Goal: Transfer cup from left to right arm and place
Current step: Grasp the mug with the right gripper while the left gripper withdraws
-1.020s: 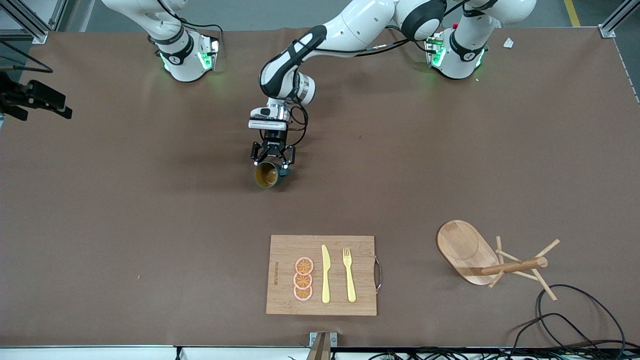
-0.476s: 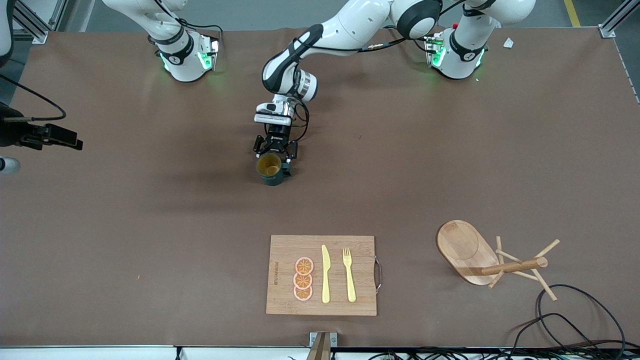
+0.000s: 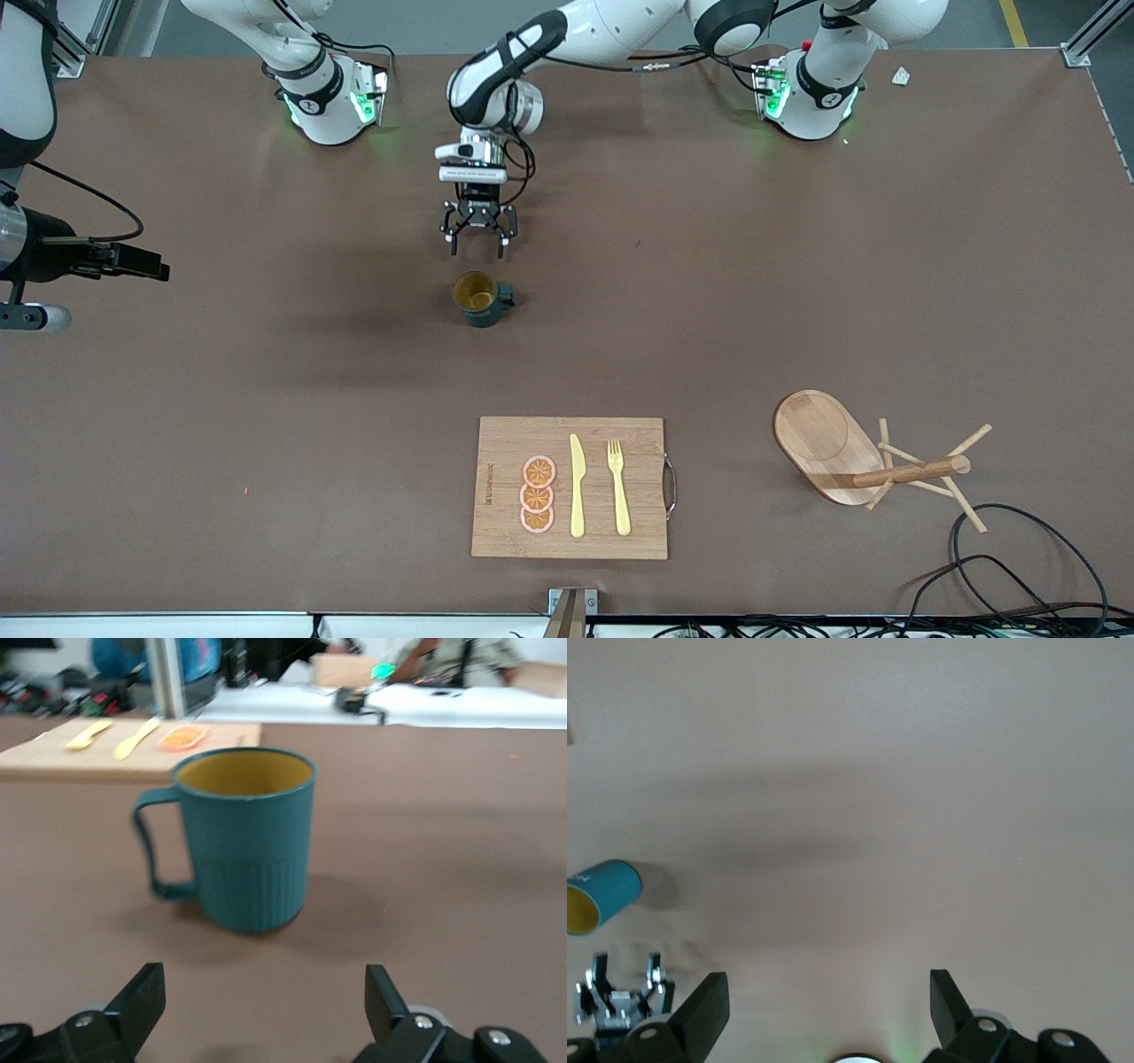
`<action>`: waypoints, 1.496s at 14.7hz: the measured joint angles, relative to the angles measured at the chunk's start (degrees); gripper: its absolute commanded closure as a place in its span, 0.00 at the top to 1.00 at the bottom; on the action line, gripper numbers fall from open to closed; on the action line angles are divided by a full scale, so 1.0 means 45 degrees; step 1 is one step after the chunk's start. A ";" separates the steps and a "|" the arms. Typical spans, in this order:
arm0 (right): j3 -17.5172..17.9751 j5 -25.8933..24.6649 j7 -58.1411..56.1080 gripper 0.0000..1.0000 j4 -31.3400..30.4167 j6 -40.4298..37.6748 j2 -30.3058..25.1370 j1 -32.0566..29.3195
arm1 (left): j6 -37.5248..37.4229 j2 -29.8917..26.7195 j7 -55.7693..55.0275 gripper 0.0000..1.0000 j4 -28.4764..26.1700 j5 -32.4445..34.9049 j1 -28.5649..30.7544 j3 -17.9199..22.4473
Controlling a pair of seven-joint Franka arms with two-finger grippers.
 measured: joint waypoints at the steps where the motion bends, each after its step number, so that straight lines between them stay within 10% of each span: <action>1: 0.0019 0.0023 0.0377 1.00 -0.0169 0.0213 0.0014 0.0189 | -0.0385 -0.0251 0.0108 0.99 0.0014 -0.0699 -0.0049 -0.0191; 9: 0.0135 0.0629 0.4980 1.00 -0.2566 0.2777 0.0073 0.2527 | -0.1691 -0.3582 0.3415 0.99 0.0176 -0.6071 0.0711 -0.0378; 22: 0.0184 0.2059 0.7466 1.00 -0.7856 1.0229 0.0086 0.6269 | -0.1470 -0.5963 0.9438 0.99 0.0200 -1.1039 0.7716 -0.0454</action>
